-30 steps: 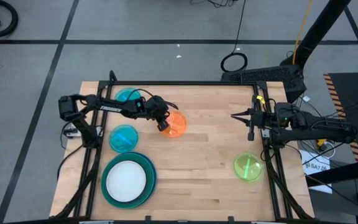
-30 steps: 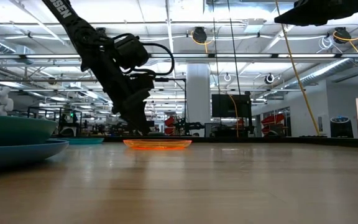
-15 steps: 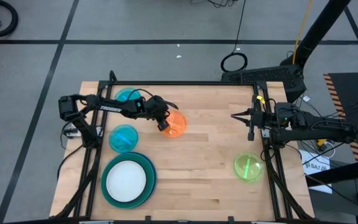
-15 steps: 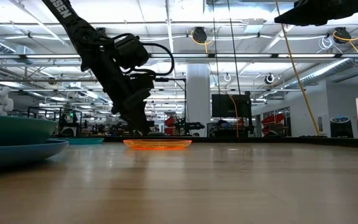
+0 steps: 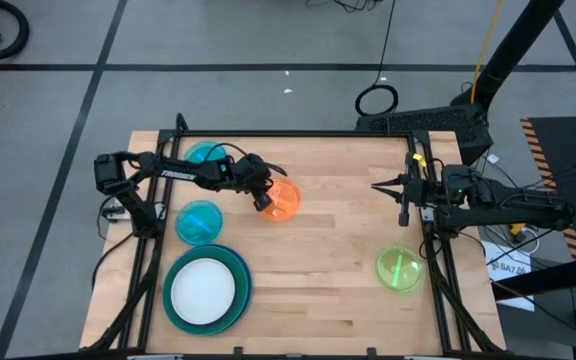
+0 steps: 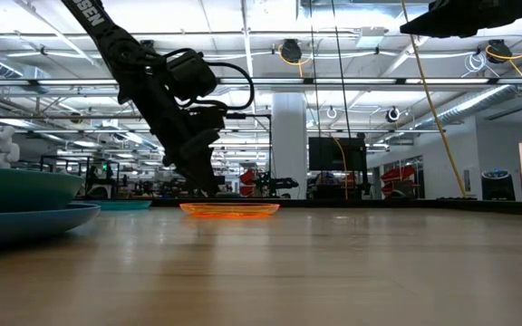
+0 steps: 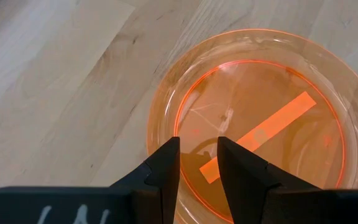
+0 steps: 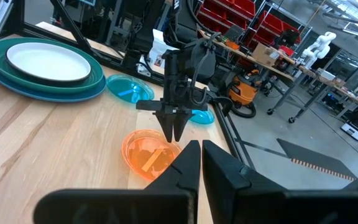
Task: Stack plastic plates
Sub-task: Stack the bottom light blue plate on top of the white plate
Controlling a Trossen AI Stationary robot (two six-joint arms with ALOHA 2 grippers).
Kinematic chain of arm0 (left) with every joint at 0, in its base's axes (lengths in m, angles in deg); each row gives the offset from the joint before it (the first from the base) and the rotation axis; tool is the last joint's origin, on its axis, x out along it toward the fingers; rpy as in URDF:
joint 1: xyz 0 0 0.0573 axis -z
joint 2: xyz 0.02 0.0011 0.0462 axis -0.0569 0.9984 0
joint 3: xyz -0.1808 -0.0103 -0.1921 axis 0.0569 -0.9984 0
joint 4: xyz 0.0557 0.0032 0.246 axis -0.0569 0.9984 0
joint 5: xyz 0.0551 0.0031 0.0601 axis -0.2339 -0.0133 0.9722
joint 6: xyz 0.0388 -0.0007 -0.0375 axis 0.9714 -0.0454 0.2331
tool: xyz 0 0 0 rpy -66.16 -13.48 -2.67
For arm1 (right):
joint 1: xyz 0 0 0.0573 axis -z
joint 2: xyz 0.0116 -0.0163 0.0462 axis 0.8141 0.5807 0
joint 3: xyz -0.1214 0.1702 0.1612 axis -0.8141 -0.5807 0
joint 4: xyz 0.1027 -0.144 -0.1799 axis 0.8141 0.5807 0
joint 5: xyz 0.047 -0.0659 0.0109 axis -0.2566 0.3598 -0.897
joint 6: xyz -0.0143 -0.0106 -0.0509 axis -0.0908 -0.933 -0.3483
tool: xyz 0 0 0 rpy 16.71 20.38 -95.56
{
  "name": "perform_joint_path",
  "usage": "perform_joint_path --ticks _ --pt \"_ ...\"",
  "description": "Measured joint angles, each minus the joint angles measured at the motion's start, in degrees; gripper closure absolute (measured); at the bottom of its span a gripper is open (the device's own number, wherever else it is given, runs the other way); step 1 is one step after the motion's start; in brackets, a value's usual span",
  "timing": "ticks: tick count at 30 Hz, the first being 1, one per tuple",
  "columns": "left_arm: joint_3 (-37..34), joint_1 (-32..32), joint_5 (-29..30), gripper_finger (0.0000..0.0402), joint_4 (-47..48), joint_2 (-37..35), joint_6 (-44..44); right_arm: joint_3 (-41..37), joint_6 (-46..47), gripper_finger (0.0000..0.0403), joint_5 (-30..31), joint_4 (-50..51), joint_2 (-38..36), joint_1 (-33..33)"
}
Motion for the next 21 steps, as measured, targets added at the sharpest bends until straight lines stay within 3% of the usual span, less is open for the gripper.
perform_joint_path --ticks 9,14,21 --pt "0.0 0.0 -0.1 0.0288 0.0 0.0 0.2 0.0 0.0 0.0392 0.0 0.0 0.0 0.0" --pt "0.0 0.0 0.0 0.0288 0.1 0.0 -7.5 0.0 0.0 0.0392 0.0 0.0 0.0 0.0" --pt "2.6 0.1 -0.6 0.0288 2.4 -0.7 -8.1 0.0 -0.1 0.0392 0.0 0.4 0.0 0.0"
